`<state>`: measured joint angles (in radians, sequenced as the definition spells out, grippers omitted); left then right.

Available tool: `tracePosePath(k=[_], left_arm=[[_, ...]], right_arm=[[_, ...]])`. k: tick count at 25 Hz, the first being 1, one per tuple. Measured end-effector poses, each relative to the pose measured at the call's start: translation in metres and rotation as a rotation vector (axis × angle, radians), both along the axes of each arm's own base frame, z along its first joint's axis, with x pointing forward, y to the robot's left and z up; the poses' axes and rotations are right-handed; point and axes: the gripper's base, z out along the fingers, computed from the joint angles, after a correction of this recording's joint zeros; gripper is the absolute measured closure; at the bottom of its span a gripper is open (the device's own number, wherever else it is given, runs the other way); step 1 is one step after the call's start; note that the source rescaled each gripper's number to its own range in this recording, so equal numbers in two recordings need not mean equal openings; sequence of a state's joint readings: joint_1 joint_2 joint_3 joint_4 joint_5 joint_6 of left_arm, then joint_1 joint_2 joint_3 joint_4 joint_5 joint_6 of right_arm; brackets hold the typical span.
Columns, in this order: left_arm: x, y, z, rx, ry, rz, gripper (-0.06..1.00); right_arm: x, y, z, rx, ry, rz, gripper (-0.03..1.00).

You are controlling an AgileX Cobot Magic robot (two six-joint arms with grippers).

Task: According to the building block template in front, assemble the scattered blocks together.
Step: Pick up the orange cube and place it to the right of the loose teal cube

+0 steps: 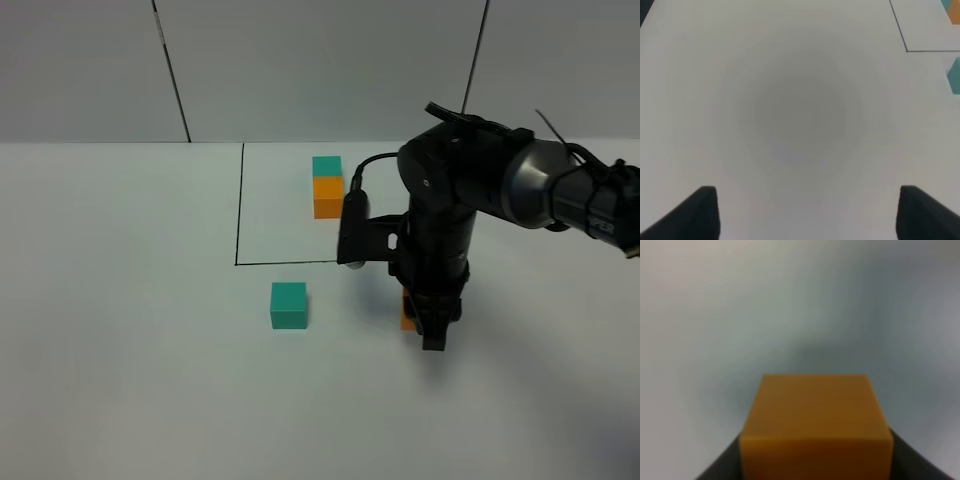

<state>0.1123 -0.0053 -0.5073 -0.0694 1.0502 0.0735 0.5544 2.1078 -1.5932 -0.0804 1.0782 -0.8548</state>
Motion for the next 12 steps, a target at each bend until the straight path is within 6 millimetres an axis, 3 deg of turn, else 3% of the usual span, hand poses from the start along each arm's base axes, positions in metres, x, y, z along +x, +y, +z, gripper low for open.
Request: tracePosePath(k=[12], left_arm=[[0.000, 0.000, 0.000, 0.001, 0.000, -0.001, 0.32]], right_arm=[[0.028, 0.033, -0.034, 0.112, 0.029, 0.094, 0.95]])
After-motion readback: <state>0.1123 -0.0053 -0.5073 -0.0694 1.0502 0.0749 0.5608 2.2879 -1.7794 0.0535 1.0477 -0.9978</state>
